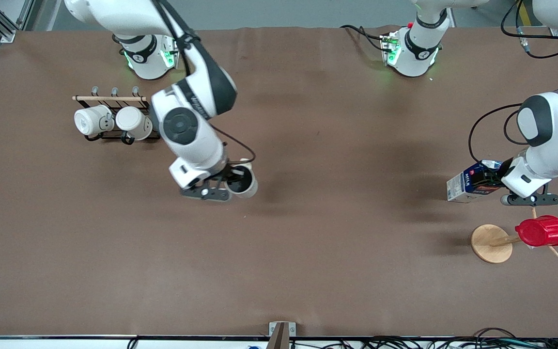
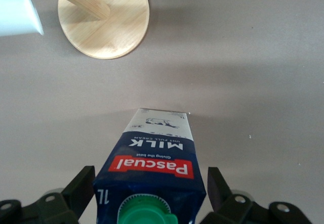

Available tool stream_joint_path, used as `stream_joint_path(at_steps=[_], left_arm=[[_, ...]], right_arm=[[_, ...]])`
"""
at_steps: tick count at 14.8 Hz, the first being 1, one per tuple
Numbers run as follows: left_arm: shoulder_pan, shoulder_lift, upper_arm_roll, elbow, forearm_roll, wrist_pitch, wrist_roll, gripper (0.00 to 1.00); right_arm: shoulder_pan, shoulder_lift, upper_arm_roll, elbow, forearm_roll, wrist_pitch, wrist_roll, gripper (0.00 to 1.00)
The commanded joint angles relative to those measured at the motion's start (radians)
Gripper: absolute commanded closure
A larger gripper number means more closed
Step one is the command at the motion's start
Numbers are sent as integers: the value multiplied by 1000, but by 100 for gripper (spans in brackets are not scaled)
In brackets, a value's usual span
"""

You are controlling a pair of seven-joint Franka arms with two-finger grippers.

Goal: Place cup and milk on table
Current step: 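Lift the grey mug with the right gripper and carry it to the table center, then release the mug with the right gripper while the left gripper carries the carton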

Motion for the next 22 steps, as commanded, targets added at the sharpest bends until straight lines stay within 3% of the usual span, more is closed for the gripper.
stream_joint_path(at_steps=[1, 4, 6, 11, 14, 18, 20, 21, 22], left_arm=[[-2, -7, 3, -7, 7, 11, 18, 21], [-3, -17, 3, -18, 7, 11, 18, 46], [-3, -24, 3, -24, 8, 6, 18, 55], [-18, -63, -14, -15, 13, 5, 20, 64], [-18, -94, -87, 15, 11, 0, 1, 68], [-20, -102, -214, 81, 17, -51, -51, 81], [-20, -102, -299, 103, 22, -55, -162, 83], [-21, -96, -336, 111, 22, -55, -202, 83], [-21, -91, -374, 126, 22, -57, -245, 83]], right_arm=[[70, 71, -11, -5, -16, 101, 90, 99], [127, 125, -11, -4, -16, 169, 146, 98], [150, 137, -11, -5, -16, 183, 150, 98], [174, 166, -11, -4, -13, 219, 152, 95], [171, 172, -13, -4, -13, 232, 163, 92], [173, 176, -13, -5, -13, 232, 164, 33], [164, 166, -13, -4, -13, 217, 164, 17], [159, 157, -14, -5, -12, 215, 161, 1], [147, 130, -19, -5, -12, 183, 158, 0]])
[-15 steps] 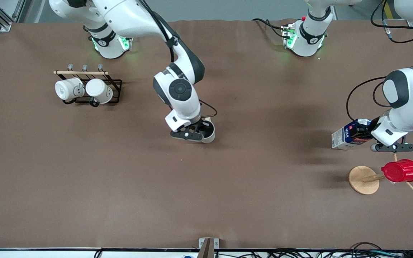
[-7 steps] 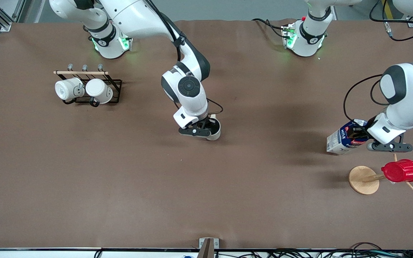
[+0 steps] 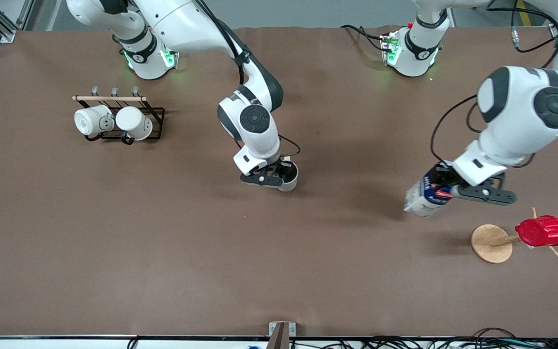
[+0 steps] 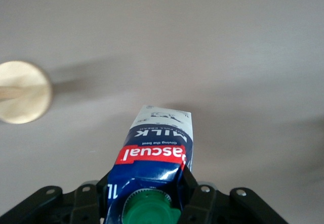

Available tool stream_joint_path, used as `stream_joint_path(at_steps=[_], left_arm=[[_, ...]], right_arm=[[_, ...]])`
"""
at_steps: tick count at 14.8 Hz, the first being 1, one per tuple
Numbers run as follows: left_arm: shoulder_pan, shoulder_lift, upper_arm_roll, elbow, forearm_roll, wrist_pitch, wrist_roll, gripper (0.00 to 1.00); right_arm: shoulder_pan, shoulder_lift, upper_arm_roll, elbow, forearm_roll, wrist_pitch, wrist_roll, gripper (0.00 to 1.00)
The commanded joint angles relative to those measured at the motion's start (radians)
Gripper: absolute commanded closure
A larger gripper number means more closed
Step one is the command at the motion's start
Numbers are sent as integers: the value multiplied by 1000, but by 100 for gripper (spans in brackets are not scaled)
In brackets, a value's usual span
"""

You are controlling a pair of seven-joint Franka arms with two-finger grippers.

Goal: Place cup and milk on table
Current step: 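Release the mug with the right gripper while the left gripper carries the carton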

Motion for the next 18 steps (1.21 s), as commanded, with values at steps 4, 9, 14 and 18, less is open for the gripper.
stream_joint_path(at_steps=[4, 9, 14, 18], left_arm=[[-10, 74, -213, 110, 79, -69, -267, 83], [-23, 221, -390, 219, 193, -138, -535, 84], [-42, 336, -476, 276, 290, -181, -689, 85], [-60, 373, -493, 276, 308, -184, -753, 85]], right_arm=[[-119, -241, -47, -12, -54, -246, -3, 0], [-335, -428, -100, -15, -133, -395, -209, 0], [-538, -586, -100, -3, -133, -574, -513, 0], [-645, -674, -97, 11, -131, -694, -687, 0]])
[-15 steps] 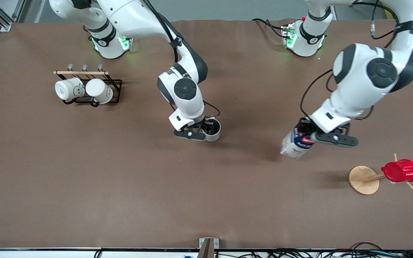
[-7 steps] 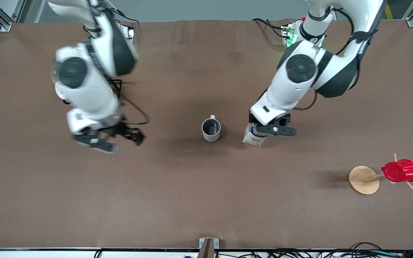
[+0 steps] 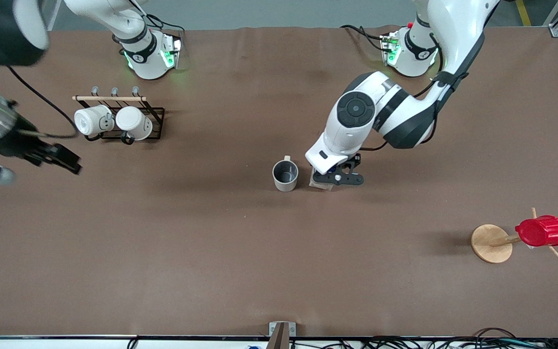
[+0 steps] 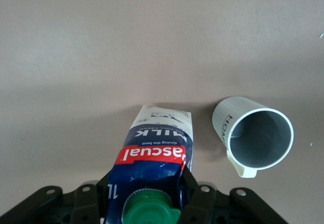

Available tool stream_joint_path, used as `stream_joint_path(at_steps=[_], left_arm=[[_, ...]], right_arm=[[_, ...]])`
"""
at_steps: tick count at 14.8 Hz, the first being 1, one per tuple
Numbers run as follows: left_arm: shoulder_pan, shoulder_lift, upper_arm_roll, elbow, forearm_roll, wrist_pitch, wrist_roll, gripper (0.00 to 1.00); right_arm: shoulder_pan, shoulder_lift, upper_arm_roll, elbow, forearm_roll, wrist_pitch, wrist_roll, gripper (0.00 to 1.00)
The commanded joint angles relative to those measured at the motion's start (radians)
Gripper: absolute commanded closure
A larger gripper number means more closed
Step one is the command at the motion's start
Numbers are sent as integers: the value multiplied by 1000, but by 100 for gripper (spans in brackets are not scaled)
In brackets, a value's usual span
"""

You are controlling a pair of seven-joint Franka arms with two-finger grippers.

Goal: Place cup and milk on table
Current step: 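Lower the milk carton beside the grey mug and open the left gripper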

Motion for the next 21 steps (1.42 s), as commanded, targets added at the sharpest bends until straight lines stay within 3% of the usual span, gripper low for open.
stream_joint_path(at_steps=[1, 4, 7, 17, 18, 20, 21], left_arm=[[-5, 19, -15, 36, 24, -33, -40, 85], [-19, 46, -15, 37, 31, -33, -117, 85], [-21, 63, -17, 51, 85, -33, -138, 85], [-33, 91, -38, 68, 120, -34, -135, 81], [-33, 91, -38, 68, 120, -34, -133, 69], [-35, 88, -38, 65, 147, -36, -133, 0], [-38, 86, -38, 68, 174, -51, -133, 0]], right_arm=[[-86, -64, 34, -9, -9, -74, -107, 0], [-175, -60, 39, 69, 2, -164, -231, 0], [-265, -55, 130, 99, 2, -167, -239, 0], [-255, -55, 131, 86, 2, -185, -236, 0], [-255, -55, 131, 86, 2, -182, -236, 0], [-253, -55, 131, 88, 4, -182, -236, 0], [-253, -55, 131, 88, 4, -184, -236, 0]])
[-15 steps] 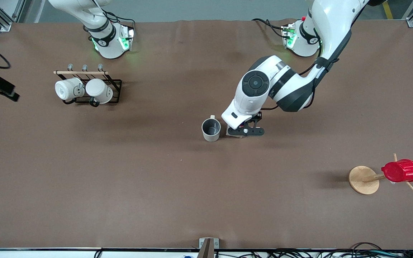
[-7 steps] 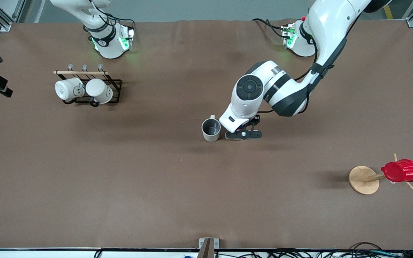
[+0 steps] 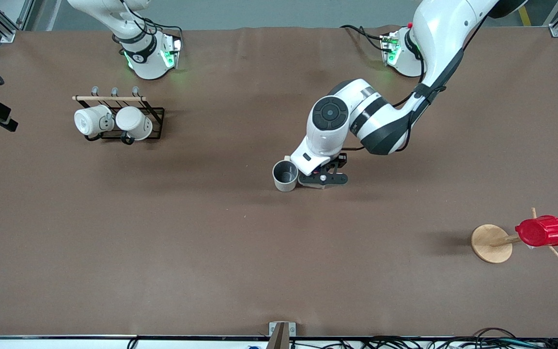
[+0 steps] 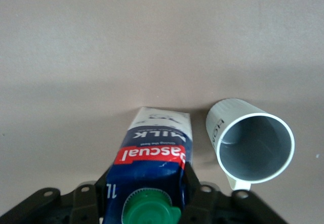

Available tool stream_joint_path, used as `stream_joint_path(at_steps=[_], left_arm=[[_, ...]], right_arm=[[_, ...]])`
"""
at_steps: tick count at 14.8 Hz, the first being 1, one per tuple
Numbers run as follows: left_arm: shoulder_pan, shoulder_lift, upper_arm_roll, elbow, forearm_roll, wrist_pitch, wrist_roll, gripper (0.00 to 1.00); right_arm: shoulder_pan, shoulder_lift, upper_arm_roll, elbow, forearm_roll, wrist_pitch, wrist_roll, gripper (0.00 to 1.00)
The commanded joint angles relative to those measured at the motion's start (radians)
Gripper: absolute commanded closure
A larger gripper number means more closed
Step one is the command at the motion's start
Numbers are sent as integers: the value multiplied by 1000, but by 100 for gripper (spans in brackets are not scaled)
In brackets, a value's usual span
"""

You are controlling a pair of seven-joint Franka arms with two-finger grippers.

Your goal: Place cup and milk on table

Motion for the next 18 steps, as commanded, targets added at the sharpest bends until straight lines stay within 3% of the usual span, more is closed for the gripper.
stream_joint_path(at_steps=[1, 6, 8, 12, 18], left_arm=[[-4, 6, -11, 29, 53, -45, -14, 0], [13, -107, 5, 55, 38, -54, -22, 0], [13, -155, 50, 55, -15, -56, -9, 0], [11, -310, 235, 39, -257, -77, 238, 0], [11, -486, 481, -10, -428, -147, 634, 0]], right_arm=[[-12, 0, 10, 10, 0, -11, 1, 0], [-15, 0, 10, 9, 0, -15, -2, 0], [-15, 1, 10, 9, 0, -15, -2, 0], [-15, 1, 10, 9, 0, -17, -2, 0], [-15, 1, 10, 9, 0, -15, -4, 0]])
